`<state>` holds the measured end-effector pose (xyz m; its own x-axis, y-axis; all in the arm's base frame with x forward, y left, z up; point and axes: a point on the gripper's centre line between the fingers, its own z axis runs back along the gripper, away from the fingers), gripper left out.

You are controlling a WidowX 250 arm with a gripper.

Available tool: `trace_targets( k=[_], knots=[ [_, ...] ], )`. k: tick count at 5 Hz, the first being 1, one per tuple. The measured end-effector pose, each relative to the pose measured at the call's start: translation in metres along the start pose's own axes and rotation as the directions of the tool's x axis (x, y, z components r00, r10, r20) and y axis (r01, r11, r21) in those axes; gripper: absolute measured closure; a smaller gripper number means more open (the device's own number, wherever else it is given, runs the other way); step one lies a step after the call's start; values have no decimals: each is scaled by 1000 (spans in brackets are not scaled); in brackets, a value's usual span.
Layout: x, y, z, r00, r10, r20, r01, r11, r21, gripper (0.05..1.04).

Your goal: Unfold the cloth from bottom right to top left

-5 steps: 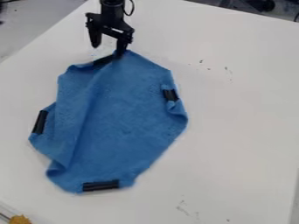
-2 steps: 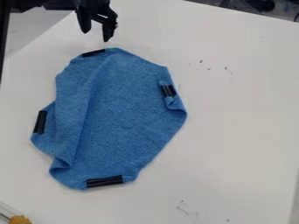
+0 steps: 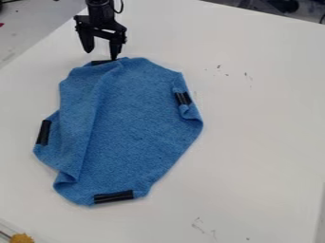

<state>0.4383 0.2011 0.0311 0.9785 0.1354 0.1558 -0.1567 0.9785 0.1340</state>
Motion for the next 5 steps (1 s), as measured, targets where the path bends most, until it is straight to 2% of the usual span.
trace_targets(
  k=[5],
  knots=[
    [1, -2, 2, 1000, 0, 5, 0, 1000, -1, 83]
  ],
)
